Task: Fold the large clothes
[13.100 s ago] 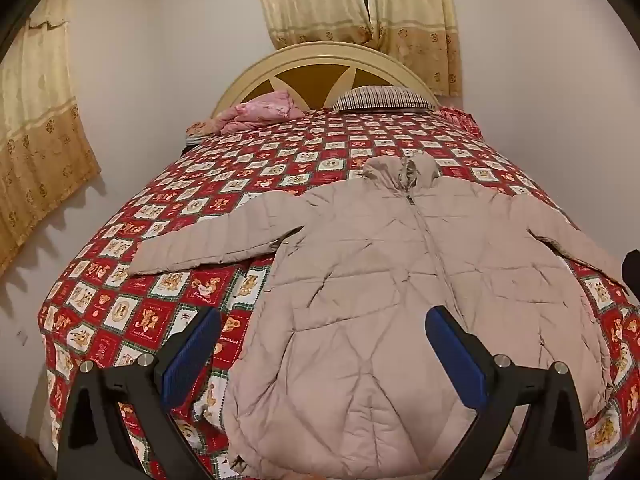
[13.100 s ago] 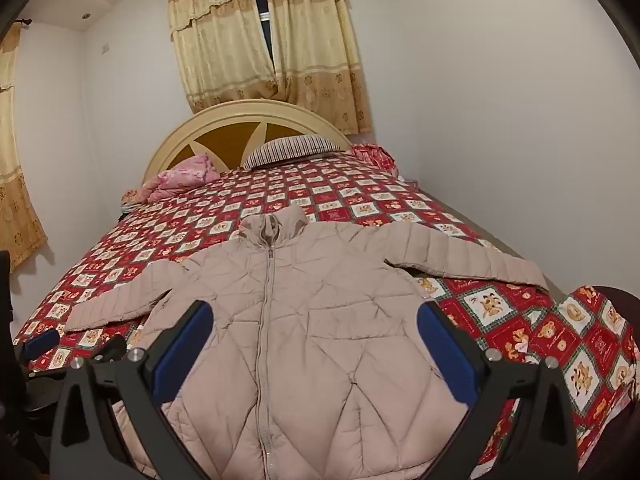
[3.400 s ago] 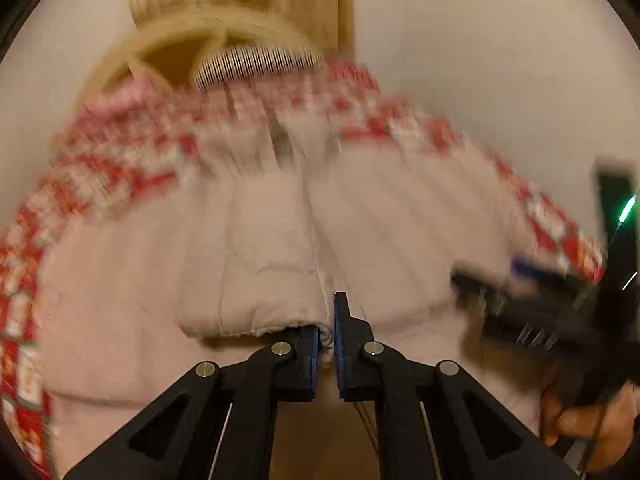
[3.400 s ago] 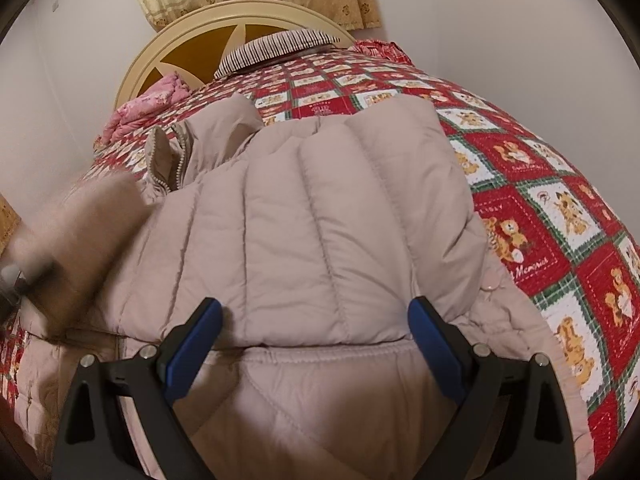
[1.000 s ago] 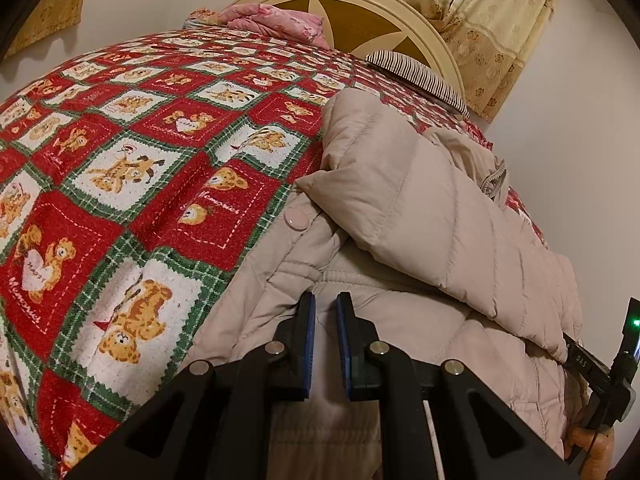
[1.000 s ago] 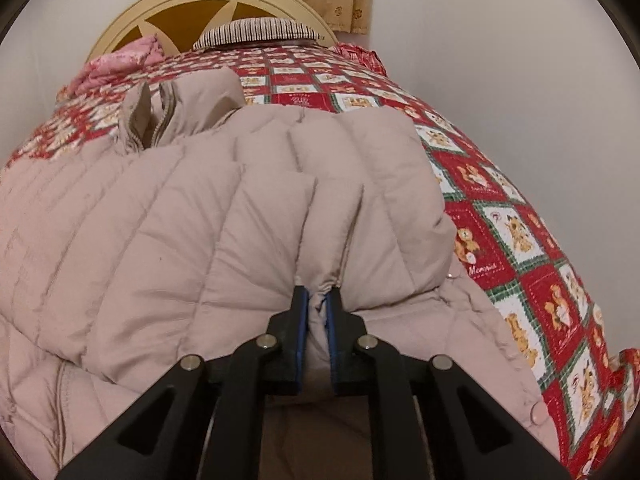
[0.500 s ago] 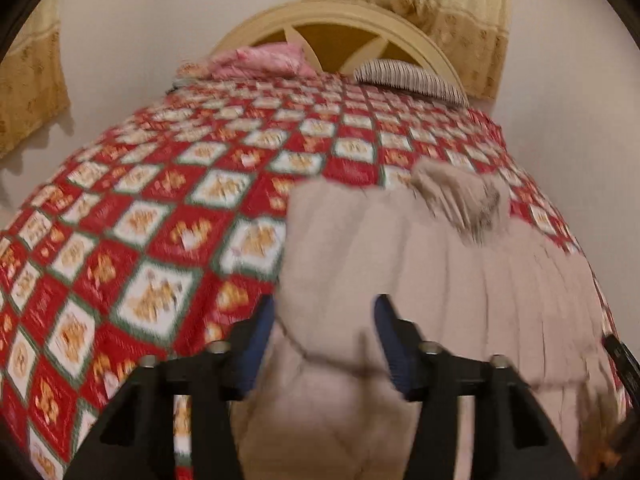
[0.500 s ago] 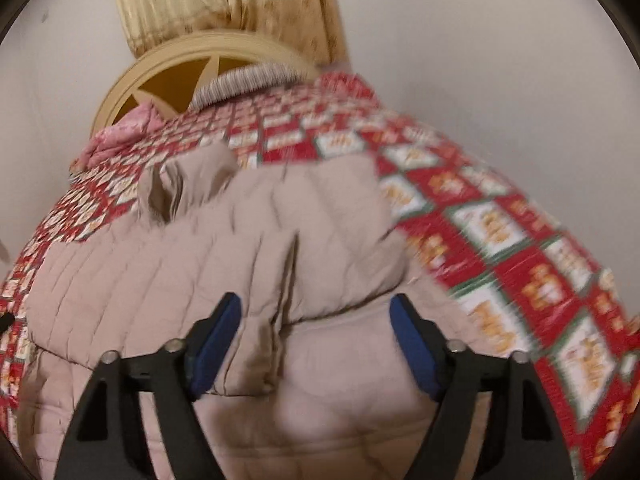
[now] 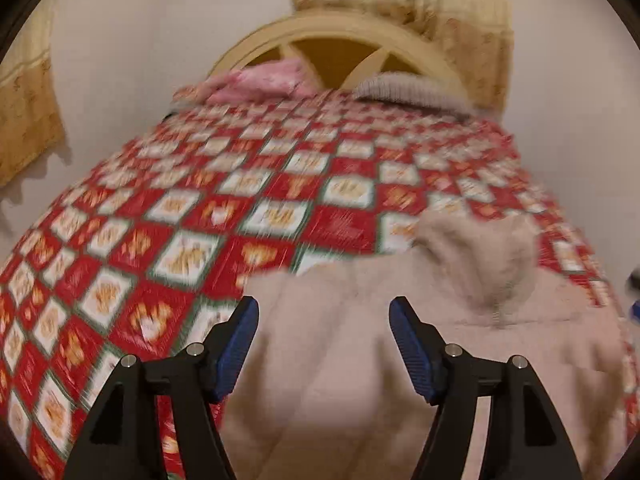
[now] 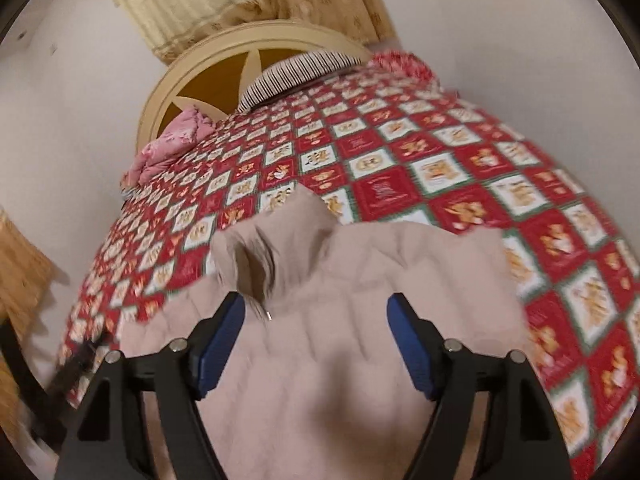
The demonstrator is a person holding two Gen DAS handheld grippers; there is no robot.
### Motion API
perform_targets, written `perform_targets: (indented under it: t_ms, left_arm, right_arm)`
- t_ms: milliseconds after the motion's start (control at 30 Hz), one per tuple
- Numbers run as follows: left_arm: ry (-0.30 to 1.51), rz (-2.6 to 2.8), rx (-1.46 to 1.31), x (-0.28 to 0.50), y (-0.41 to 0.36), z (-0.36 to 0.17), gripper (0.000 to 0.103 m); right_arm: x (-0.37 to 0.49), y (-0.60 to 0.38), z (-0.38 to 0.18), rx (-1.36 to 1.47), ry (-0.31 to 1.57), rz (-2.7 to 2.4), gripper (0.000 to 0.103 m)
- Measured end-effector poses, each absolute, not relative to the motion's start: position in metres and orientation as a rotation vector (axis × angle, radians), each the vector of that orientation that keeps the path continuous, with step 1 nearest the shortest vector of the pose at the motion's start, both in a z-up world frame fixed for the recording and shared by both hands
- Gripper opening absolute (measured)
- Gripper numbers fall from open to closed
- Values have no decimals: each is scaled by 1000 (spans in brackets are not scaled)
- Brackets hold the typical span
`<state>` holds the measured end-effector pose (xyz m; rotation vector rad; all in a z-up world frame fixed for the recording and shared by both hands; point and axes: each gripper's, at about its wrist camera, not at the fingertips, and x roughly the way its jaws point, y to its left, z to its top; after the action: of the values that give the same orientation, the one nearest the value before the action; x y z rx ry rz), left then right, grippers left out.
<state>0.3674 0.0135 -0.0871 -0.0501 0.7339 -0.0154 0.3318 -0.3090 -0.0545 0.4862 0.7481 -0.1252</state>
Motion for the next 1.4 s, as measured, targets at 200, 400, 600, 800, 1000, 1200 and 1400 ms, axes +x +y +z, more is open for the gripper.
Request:
perform_targets:
  t_ms: [200,400,600,800,1000,1200,1400]
  left_arm:
    - [757,61,-23,370,6,-144,69]
    - [751,39,-55,371,10,-146,70]
    - [753,41,-54,373,9,-147,71]
    - [756,33,-72,375,11,-149,72]
    - [757,23,-90,375,14,-149,72]
    - [757,15,-102,375,15,-150,72]
    - [743,-24,-132,373,18,-148,74]
  right_arm:
    - [412,-312,-63,489,822,-168,85]
    - [480,-309,-91,502,924,-234,90]
    - [520,-300,-111,377,1029,-310,90]
    - [520,-298,-115,275,1088,-294,53]
    - [483,-312,-107,205,1108,-275,15]
    - [433,-330,-134,217,1133,-295,11]
    - [391,-325,-175,196,870,-329,9]
